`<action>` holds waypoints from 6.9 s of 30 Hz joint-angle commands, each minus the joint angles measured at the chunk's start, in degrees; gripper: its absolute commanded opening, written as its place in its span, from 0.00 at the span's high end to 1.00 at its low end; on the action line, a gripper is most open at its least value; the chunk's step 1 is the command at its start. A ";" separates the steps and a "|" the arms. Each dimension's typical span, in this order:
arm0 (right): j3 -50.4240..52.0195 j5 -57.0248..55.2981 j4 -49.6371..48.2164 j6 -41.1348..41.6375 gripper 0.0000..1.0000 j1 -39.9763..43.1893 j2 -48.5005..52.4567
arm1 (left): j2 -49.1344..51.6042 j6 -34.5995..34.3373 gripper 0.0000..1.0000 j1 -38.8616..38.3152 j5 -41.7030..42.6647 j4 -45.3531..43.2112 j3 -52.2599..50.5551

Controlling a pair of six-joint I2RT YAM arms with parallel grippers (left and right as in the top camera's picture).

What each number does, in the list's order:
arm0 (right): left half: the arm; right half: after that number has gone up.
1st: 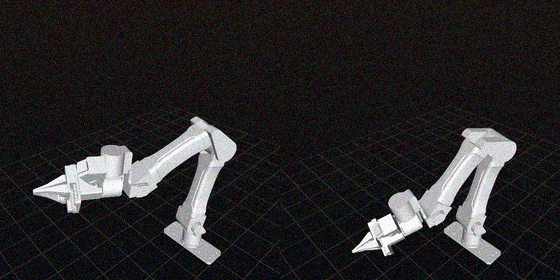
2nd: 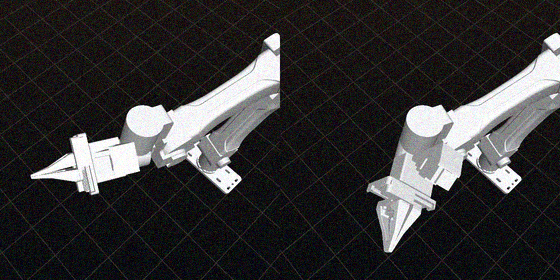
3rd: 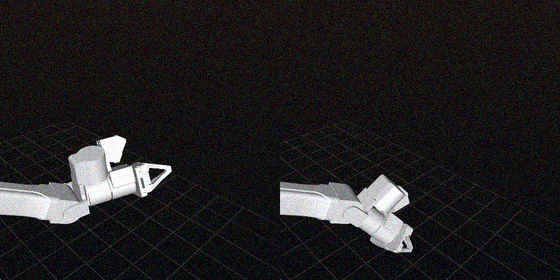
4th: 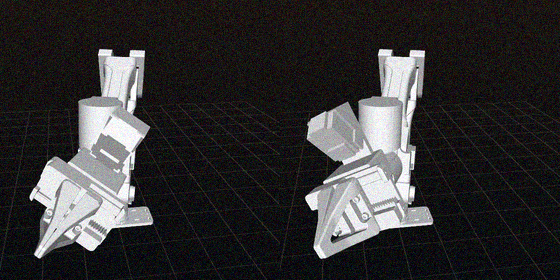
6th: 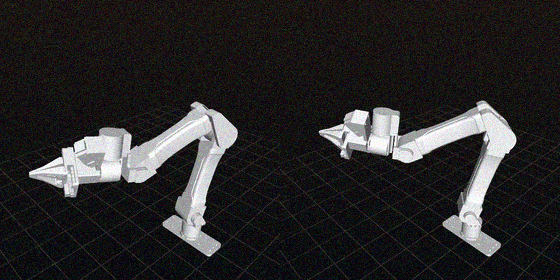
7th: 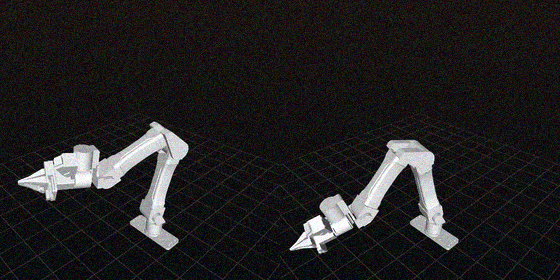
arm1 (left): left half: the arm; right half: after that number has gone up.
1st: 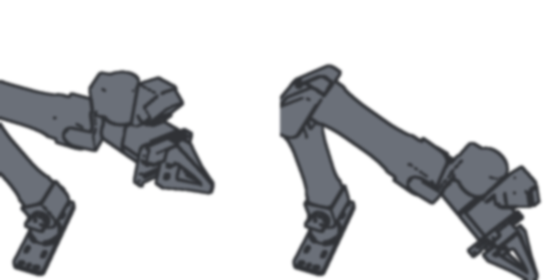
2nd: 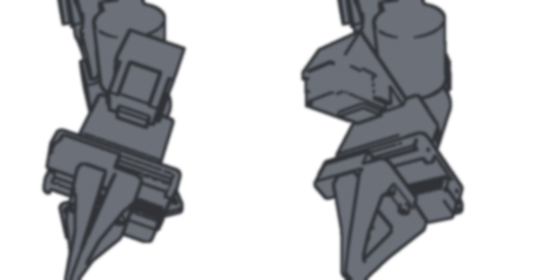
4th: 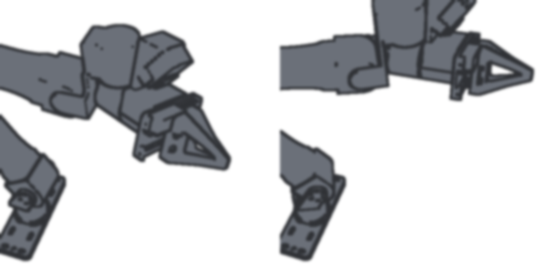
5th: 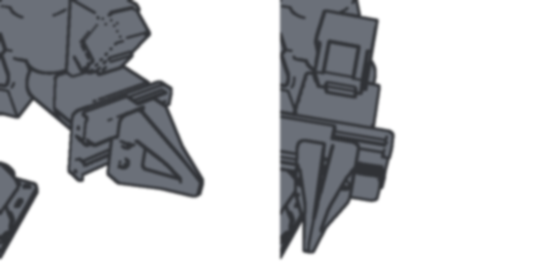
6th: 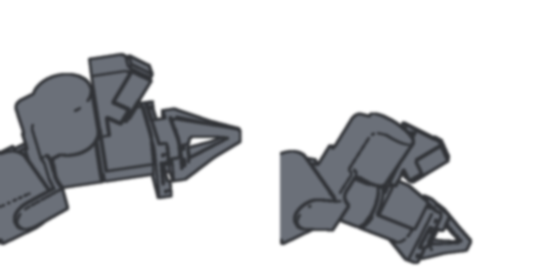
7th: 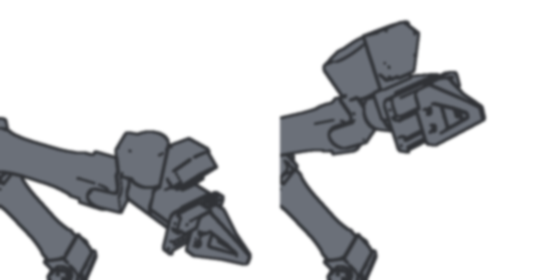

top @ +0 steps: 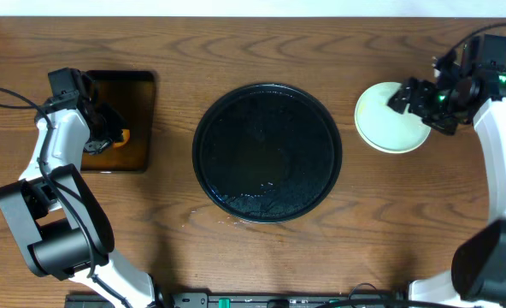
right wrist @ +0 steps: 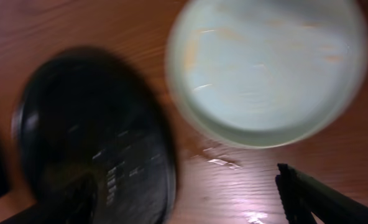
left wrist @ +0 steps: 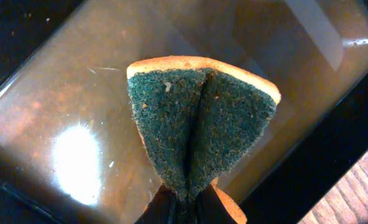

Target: Clean dirty plates on tray and stack at the side

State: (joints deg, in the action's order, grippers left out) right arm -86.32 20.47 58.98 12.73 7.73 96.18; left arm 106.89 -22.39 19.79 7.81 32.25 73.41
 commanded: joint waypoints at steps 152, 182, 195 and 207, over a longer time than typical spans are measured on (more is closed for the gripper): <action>86.01 -18.51 -54.84 -14.53 0.01 -8.13 -95.91 | -38.77 5.84 0.20 0.02 6.54 17.03 -0.81; 86.01 -18.51 -54.84 -14.53 0.01 -8.13 -95.91 | -68.19 14.67 0.20 -14.14 6.54 -28.06 -61.18; 86.01 -18.51 -54.84 -14.53 0.01 -8.13 -95.91 | -83.14 14.69 0.20 -14.14 6.21 -33.27 -71.30; 86.01 -18.51 -54.84 -14.53 0.01 -8.13 -95.89 | -94.75 15.98 0.20 -17.81 2.51 -28.89 -73.18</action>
State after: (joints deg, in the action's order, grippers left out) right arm -0.40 2.52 3.90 -0.91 -0.75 0.69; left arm 14.81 -8.16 3.75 12.60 0.40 0.89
